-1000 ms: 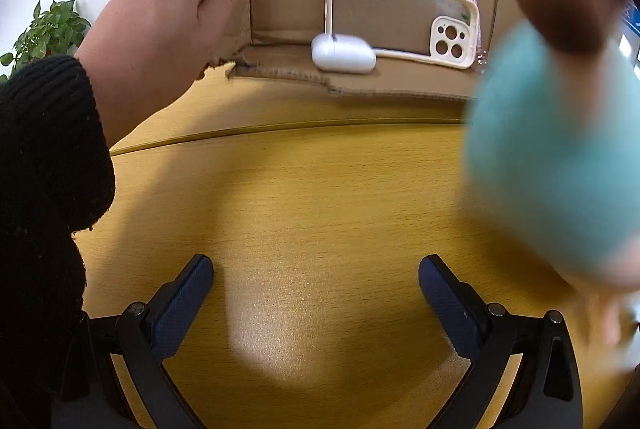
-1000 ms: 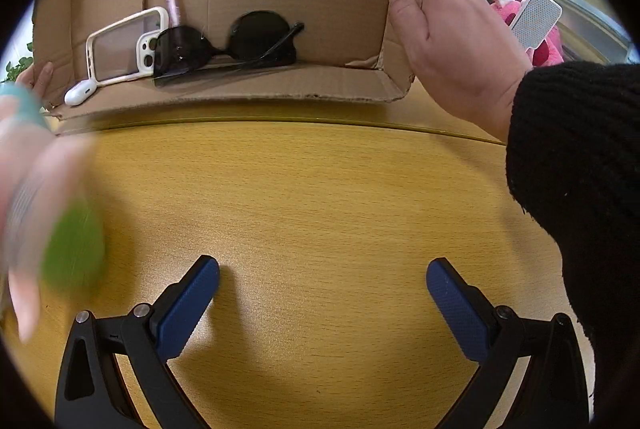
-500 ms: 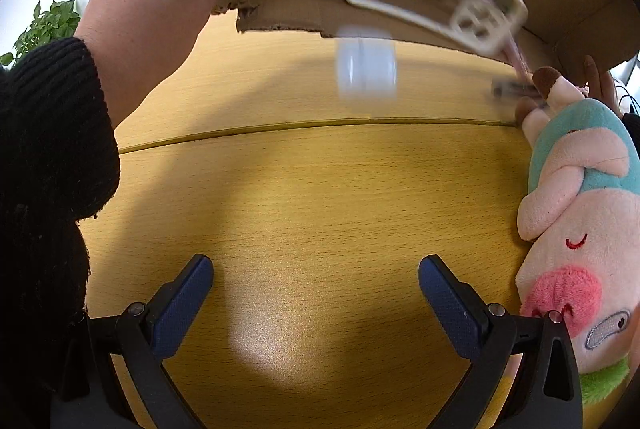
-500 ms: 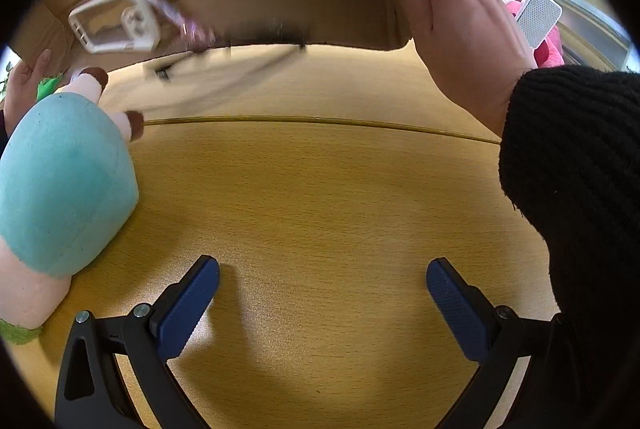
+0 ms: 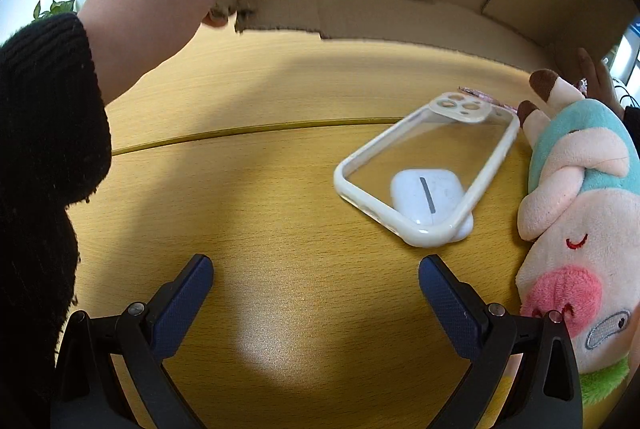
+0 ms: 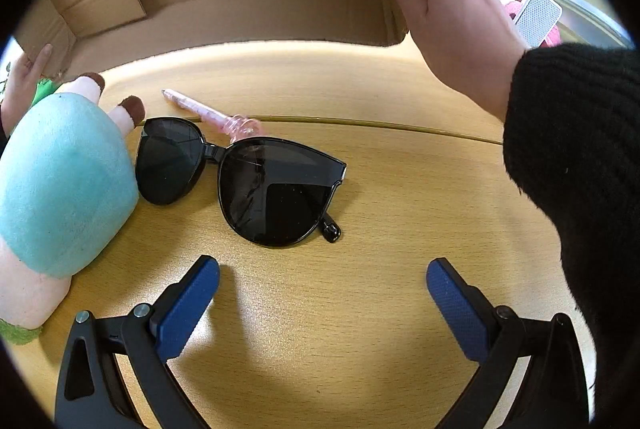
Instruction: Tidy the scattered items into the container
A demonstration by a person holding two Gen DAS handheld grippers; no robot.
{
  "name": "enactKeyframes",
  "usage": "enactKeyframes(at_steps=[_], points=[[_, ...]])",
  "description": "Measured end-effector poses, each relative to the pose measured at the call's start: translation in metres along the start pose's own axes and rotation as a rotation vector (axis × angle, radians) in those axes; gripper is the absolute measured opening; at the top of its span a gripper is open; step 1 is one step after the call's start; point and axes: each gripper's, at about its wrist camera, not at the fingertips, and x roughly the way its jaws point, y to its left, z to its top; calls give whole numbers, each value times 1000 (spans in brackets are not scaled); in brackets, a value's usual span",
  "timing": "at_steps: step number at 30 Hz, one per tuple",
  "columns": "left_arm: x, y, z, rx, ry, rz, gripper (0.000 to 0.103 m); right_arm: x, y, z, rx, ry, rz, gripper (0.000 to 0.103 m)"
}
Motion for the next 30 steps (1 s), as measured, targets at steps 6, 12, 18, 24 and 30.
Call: enactKeyframes(at_steps=[6, 12, 18, 24, 30], points=[[0, 0, 0, 0, 0, 0, 103, -1, 0, 0, 0, 0, 0, 103], [0, 0, 0, 0, 0, 0, 103, -1, -1, 1, 1, 0, 0, 103], [0, 0, 0, 0, 0, 0, 103, -2, -1, 1, 1, 0, -1, 103], [0, 0, -1, -1, 0, 1, 103, -2, -1, 1, 2, 0, -1, 103], [0, 0, -1, -1, 0, 1, 103, -3, -1, 2, 2, 0, -1, 103]])
